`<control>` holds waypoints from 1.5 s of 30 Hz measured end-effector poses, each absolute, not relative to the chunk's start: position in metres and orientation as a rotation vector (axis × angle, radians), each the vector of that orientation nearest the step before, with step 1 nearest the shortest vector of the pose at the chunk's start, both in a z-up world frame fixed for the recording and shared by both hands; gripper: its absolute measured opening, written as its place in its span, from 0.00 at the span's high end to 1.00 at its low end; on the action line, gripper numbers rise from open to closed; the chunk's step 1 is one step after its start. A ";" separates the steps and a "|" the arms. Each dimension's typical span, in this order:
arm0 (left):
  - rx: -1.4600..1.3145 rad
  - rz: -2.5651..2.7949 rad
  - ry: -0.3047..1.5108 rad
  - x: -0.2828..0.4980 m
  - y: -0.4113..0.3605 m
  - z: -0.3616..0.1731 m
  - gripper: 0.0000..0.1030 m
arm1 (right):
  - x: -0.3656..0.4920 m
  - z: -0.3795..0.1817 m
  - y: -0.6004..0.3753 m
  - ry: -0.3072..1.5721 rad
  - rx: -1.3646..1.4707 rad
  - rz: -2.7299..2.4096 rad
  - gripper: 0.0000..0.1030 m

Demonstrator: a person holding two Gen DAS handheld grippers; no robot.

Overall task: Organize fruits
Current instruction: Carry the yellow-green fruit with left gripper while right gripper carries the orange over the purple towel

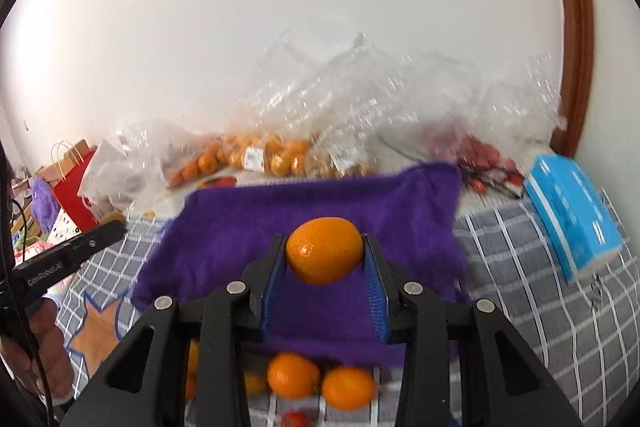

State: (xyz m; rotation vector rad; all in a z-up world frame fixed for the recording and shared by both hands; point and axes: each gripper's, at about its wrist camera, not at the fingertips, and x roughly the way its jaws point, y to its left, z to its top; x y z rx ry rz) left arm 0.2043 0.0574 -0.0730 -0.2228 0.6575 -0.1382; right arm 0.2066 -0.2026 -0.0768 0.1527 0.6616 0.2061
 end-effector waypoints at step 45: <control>-0.236 -0.119 0.696 0.247 0.045 -0.139 0.74 | 0.262 -0.161 -0.215 0.781 0.175 0.166 0.64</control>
